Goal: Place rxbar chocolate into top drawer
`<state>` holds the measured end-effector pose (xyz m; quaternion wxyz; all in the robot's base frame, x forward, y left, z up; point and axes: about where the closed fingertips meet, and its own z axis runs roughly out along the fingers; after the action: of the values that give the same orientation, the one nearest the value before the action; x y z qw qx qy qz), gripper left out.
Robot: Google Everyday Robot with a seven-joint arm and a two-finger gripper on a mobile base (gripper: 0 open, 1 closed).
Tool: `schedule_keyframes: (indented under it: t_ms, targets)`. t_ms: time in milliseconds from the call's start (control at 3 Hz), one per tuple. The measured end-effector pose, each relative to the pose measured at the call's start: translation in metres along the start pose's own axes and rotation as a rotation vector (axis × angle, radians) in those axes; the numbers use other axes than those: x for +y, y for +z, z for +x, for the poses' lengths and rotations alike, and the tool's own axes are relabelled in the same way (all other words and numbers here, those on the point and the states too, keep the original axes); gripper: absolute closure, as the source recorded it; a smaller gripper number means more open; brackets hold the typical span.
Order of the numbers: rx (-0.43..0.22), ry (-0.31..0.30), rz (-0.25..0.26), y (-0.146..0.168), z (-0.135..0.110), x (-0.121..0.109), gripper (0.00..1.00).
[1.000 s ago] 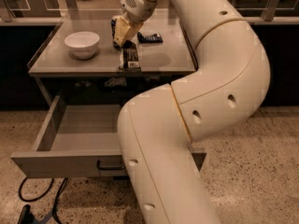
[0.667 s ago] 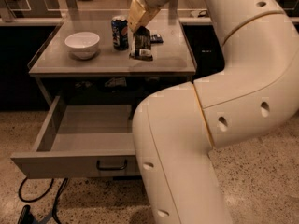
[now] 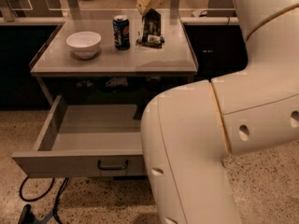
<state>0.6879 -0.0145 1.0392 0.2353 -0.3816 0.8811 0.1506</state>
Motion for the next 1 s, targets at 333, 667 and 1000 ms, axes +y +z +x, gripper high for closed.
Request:
schedule_keyframes:
  t_ms: [333, 667, 1000]
  targets:
    - [0.014, 0.03, 0.004, 0.023, -0.007, -0.004, 1.0]
    - [0.146, 0.018, 0.087, 0.071, -0.015, 0.001, 1.0]
    - [0.146, 0.018, 0.087, 0.071, -0.015, 0.001, 1.0]
